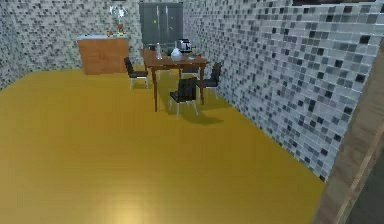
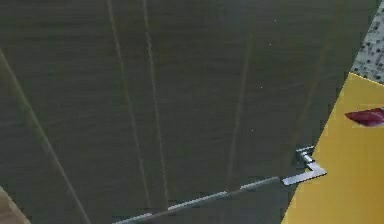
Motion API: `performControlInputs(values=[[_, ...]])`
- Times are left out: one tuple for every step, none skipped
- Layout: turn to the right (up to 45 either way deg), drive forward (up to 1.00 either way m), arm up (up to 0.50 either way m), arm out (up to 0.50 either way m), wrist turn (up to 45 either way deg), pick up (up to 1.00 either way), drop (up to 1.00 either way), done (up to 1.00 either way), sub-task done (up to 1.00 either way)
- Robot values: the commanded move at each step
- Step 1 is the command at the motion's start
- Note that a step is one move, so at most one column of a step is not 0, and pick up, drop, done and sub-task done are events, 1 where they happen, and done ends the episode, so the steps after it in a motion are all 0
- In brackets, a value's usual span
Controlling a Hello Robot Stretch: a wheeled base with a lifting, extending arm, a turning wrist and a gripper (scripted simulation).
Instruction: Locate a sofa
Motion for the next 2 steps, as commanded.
performControlInputs(values=[[-12.0, 0.0, 0.0, 0.0, 0.0, 0.0, 0.0, 0.0, 0.0], [0.0, 0.45, 0.0, 0.0, 0.0, 0.0, 0.0, 0.0, 0.0]])
